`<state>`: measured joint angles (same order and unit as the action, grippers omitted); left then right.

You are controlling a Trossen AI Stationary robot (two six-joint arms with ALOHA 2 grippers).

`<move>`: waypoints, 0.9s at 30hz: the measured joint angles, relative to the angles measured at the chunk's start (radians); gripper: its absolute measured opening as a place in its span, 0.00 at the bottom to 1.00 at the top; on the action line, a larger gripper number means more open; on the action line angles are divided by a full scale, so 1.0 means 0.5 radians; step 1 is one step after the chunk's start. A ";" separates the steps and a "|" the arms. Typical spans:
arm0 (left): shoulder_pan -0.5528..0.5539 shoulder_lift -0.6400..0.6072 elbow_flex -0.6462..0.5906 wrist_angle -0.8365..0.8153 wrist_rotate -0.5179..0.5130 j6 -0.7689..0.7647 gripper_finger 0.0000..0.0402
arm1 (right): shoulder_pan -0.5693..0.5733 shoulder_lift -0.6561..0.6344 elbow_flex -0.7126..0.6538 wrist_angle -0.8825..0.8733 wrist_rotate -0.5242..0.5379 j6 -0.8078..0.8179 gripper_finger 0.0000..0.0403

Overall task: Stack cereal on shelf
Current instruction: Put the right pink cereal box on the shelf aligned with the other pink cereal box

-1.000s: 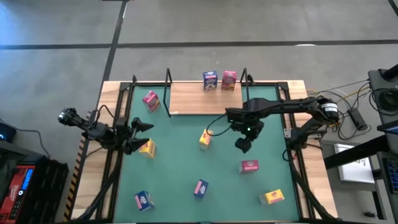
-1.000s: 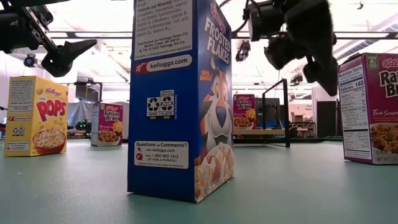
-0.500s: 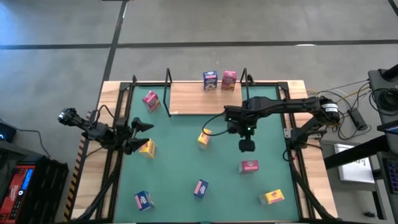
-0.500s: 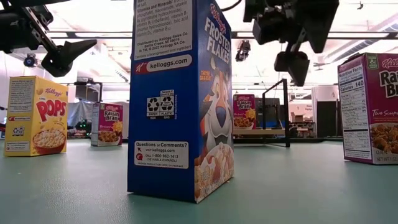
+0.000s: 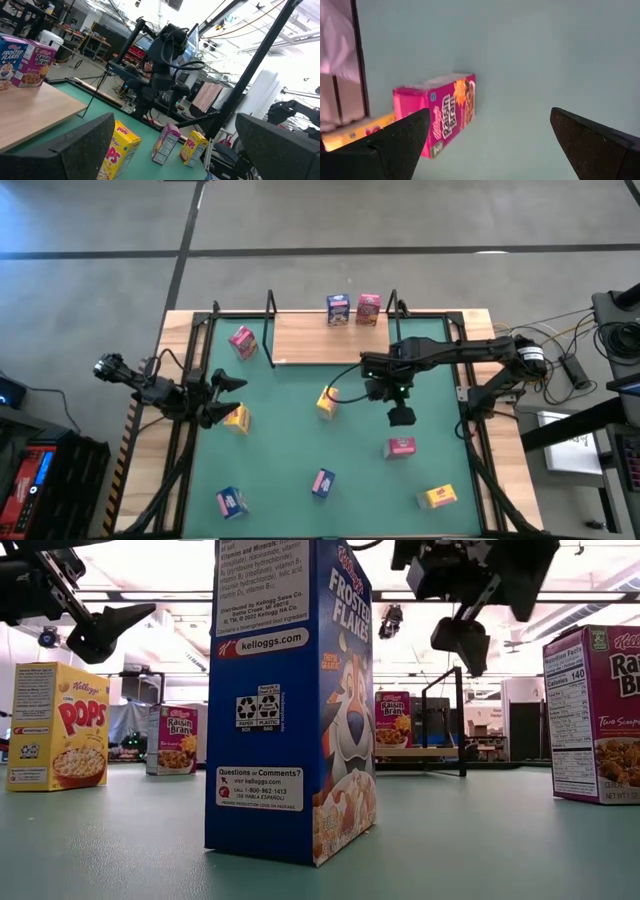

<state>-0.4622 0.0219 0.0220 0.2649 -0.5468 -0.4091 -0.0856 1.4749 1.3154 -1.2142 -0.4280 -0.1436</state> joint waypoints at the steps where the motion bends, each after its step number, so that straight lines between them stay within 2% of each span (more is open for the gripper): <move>1: 0.001 0.000 0.000 0.000 -0.001 0.000 0.99 | 0.000 -0.003 0.003 0.005 0.001 0.036 0.99; 6: 0.000 0.000 0.000 0.000 0.000 0.000 0.99 | 0.000 0.010 0.007 0.192 0.020 -0.031 0.99; 16: 0.001 0.000 0.001 0.000 0.000 0.000 0.99 | 0.009 0.033 0.004 0.251 0.016 0.560 0.99; 21: 0.001 0.000 0.000 0.000 0.000 0.000 0.99 | 0.024 0.035 0.004 0.346 0.018 0.295 0.99; 27: 0.000 0.000 0.000 0.000 0.000 0.000 0.99 | 0.061 0.036 0.002 0.302 0.015 0.455 0.99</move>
<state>-0.4620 0.0219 0.0221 0.2647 -0.5470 -0.4091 -0.0553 1.4929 1.3163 -1.0632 -0.4204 0.0841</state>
